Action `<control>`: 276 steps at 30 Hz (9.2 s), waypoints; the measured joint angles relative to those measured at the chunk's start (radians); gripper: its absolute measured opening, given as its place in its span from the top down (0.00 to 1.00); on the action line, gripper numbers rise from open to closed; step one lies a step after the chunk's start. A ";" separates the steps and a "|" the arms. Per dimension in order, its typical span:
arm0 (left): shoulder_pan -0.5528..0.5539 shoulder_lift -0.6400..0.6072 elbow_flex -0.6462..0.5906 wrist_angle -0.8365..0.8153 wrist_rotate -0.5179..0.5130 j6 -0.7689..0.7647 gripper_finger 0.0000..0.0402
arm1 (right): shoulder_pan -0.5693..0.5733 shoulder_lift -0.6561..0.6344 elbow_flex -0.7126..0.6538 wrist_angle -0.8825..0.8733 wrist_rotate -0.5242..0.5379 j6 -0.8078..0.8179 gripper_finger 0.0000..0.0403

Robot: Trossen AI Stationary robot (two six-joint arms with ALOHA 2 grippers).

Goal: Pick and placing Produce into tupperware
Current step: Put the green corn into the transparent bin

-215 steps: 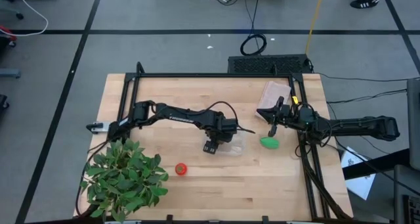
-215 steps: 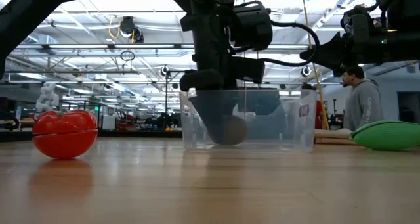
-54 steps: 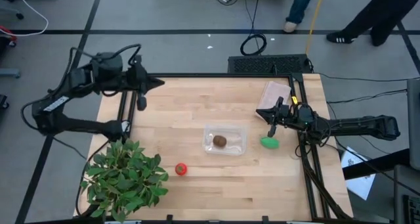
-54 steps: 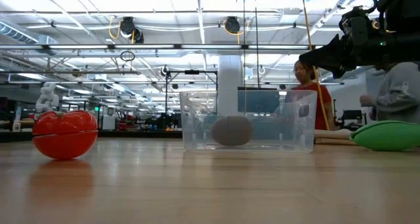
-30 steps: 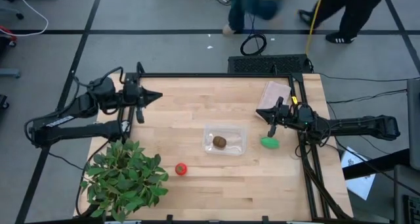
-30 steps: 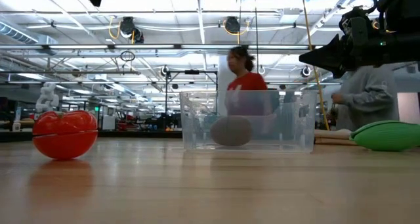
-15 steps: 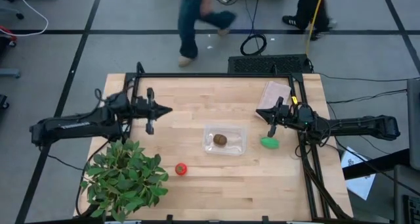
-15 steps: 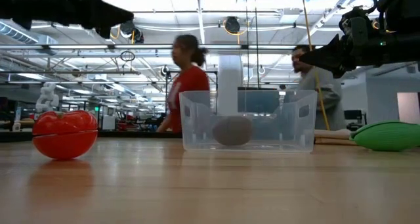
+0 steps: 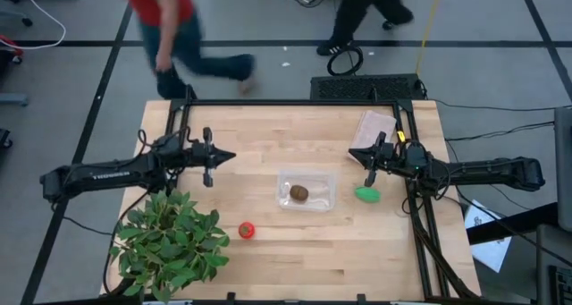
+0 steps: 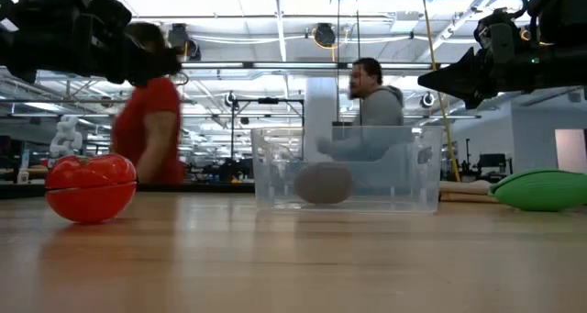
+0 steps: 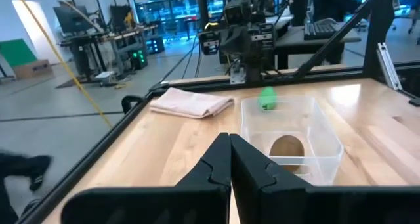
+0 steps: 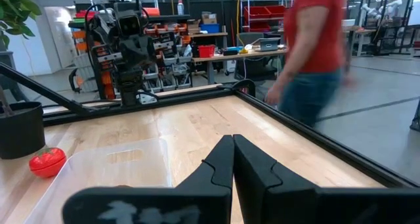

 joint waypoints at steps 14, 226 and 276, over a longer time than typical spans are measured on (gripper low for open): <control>-0.001 -0.159 -0.001 -0.178 -0.003 0.048 1.00 | 0.000 0.000 0.000 -0.002 -0.003 -0.010 1.00; 0.014 -0.189 -0.067 -0.184 -0.004 0.060 0.96 | 0.077 0.723 0.892 -1.718 -0.366 0.176 0.43; 0.014 -0.189 -0.067 -0.184 -0.005 0.059 0.96 | 0.159 0.722 0.752 -1.545 -0.317 0.293 0.43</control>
